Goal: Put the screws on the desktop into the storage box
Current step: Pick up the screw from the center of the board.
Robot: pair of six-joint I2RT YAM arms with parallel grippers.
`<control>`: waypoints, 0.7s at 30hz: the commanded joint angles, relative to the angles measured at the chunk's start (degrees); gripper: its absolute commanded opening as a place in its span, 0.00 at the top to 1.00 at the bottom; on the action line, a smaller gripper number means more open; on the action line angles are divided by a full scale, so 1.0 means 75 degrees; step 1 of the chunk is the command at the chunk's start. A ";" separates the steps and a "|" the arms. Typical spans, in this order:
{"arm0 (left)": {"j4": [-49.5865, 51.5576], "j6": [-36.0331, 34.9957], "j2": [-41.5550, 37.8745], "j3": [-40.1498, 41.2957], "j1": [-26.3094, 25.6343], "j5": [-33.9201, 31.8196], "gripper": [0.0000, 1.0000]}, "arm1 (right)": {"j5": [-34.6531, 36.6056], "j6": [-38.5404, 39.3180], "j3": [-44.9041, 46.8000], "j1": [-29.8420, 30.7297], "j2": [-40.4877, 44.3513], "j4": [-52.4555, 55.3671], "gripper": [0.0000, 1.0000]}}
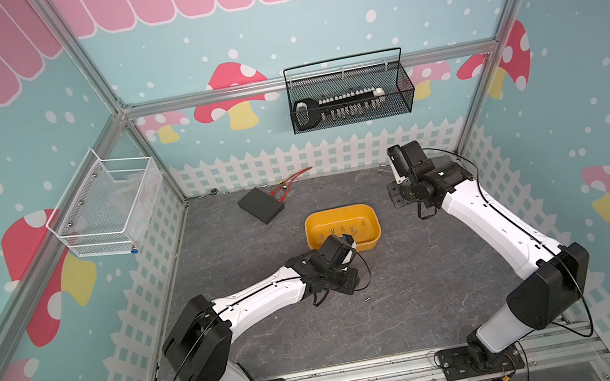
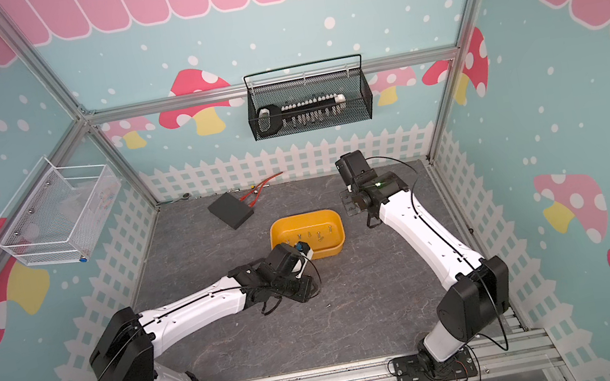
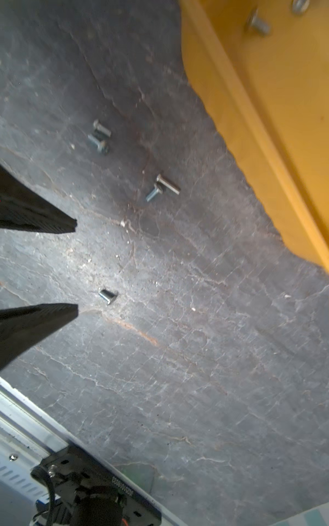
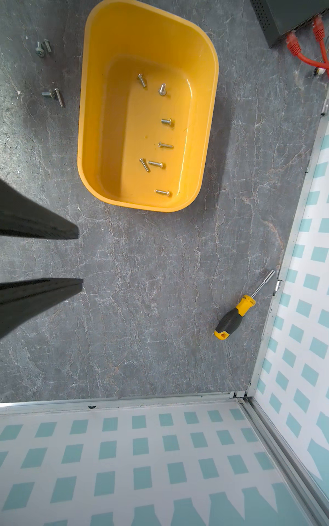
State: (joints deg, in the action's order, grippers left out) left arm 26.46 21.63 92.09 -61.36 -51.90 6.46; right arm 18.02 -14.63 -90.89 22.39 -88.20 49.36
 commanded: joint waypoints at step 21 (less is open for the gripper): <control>-0.0457 0.0176 0.1477 -0.0172 -0.0974 -0.0177 0.56 | -0.0504 -0.0053 0.0716 -0.0267 0.0546 -0.0538 0.70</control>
State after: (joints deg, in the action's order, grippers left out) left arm 23.94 23.75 102.10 -60.95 -59.22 6.04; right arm 14.76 -14.63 -86.30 20.73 -85.69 46.11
